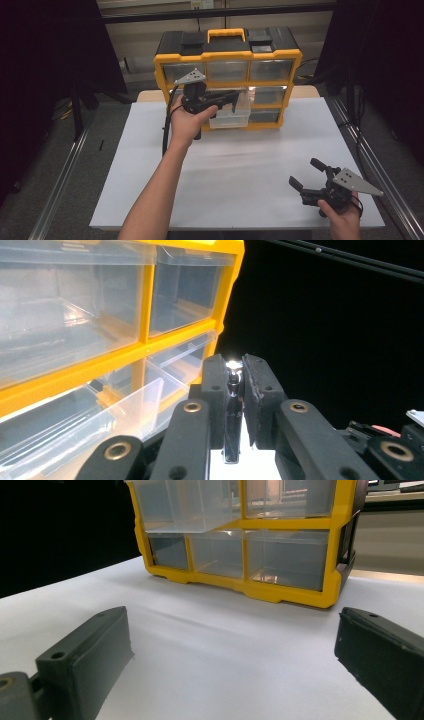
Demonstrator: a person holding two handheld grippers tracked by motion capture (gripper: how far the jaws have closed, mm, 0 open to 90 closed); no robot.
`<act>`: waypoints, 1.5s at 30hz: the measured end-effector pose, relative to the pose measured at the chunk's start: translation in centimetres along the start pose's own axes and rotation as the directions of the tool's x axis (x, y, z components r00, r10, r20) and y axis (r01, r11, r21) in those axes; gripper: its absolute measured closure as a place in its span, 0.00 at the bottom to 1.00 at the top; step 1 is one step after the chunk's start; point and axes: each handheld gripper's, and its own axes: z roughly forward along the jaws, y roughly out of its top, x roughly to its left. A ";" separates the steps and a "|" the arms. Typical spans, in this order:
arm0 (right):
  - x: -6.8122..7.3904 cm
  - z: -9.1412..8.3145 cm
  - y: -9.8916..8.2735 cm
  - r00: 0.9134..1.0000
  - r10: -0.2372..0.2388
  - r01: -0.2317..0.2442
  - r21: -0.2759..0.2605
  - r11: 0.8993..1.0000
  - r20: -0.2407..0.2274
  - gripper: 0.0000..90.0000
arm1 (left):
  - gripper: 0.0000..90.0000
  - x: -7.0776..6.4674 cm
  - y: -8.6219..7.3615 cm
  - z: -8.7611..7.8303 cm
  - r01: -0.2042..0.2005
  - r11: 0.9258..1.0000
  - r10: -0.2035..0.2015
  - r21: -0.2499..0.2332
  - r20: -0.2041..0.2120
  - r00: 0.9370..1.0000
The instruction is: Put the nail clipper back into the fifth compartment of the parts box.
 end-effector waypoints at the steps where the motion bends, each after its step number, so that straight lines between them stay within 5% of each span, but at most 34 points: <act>1: 0.0 0.0 0.0 1.000 0.000 0.000 0.001 1.000 0.002 0.01 | 0.90 0.0 0.0 0.0 -0.001 1.000 0.001 0.002 -0.001 1.000; 28: -0.1 -0.1 0.0 1.000 -0.005 0.005 0.000 1.000 -0.003 0.01 | 0.90 1.7 0.1 1.2 0.000 1.000 -0.003 -0.025 -0.110 0.994; 45: -0.1 -0.2 0.1 1.000 0.001 -0.001 -0.001 1.000 -0.002 0.01 | 0.90 2.1 -0.9 1.5 -0.001 1.000 0.000 -0.011 -0.125 0.992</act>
